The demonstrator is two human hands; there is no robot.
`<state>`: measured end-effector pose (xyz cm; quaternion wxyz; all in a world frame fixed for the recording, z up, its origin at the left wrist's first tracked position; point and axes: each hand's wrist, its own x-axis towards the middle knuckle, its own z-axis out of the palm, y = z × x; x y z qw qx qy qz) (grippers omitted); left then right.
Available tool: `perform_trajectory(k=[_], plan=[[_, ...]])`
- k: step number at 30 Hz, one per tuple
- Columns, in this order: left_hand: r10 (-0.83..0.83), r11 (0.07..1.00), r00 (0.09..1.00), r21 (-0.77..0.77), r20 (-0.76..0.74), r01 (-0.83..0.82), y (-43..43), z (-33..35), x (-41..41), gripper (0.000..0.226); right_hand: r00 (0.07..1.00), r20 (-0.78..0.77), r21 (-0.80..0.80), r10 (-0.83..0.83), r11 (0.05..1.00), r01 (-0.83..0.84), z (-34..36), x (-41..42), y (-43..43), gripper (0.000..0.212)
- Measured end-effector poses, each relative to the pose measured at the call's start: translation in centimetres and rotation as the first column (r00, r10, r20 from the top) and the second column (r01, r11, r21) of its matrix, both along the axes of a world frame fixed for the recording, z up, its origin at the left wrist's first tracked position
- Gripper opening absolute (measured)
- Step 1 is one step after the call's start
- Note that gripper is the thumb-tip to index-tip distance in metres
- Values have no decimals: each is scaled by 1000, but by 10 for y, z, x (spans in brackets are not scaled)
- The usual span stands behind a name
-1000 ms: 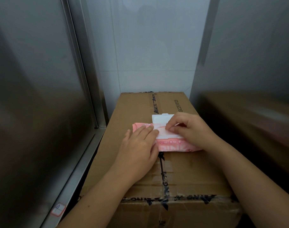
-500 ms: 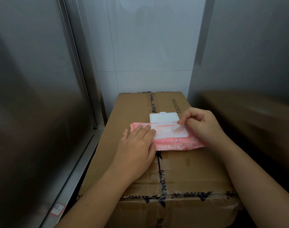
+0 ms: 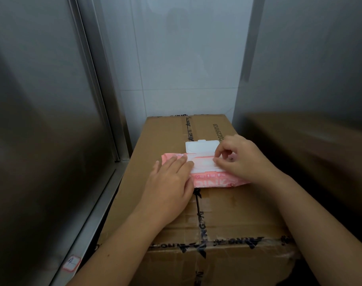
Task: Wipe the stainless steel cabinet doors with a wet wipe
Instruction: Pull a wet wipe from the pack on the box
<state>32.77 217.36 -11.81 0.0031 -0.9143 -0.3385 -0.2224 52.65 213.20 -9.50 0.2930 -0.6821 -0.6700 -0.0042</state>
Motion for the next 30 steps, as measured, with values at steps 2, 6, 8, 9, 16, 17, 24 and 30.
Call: perform_trajectory(k=[2, 6, 8, 9, 16, 17, 24, 30], plan=[[5, 998, 999, -58, -34, -7, -1, 1, 0, 42, 1000, 25, -19, 9, 1000, -8, 0, -1, 1, 7], [4, 998, 999, -67, -43, -7, 0, 1, -1, 46, 1000, 8, 34, 19, 999, -19, 0, 1, 1, 7], [0, 995, 1000, -95, -19, -2, 0, 1, -1, 45, 1000, 19, 93, 24, 995, -26, -2, 1, 2, 10], [5, 996, 1000, -89, -20, -6, -1, 1, -1, 45, 999, 23, 113, 29, 993, -31, -2, 1, 2, 12], [-6, 997, 1000, -79, -11, 5, 1, 0, -1, 45, 994, 31, 47, 108, 993, -110, 2, -6, 1, 16], [-7, 997, 1000, -71, -2, 6, 1, 0, -1, 44, 994, 19, 23, 104, 994, -105, 3, -6, 0, 16], [-13, 998, 1000, -53, 1, 13, -3, 4, 0, 42, 996, 42, -133, 73, 989, -67, 18, -9, 3, 11], [-1, 994, 1000, -107, -27, -2, -2, 3, 0, 44, 988, 134, -234, 77, 971, -44, 25, -15, 9, 10]])
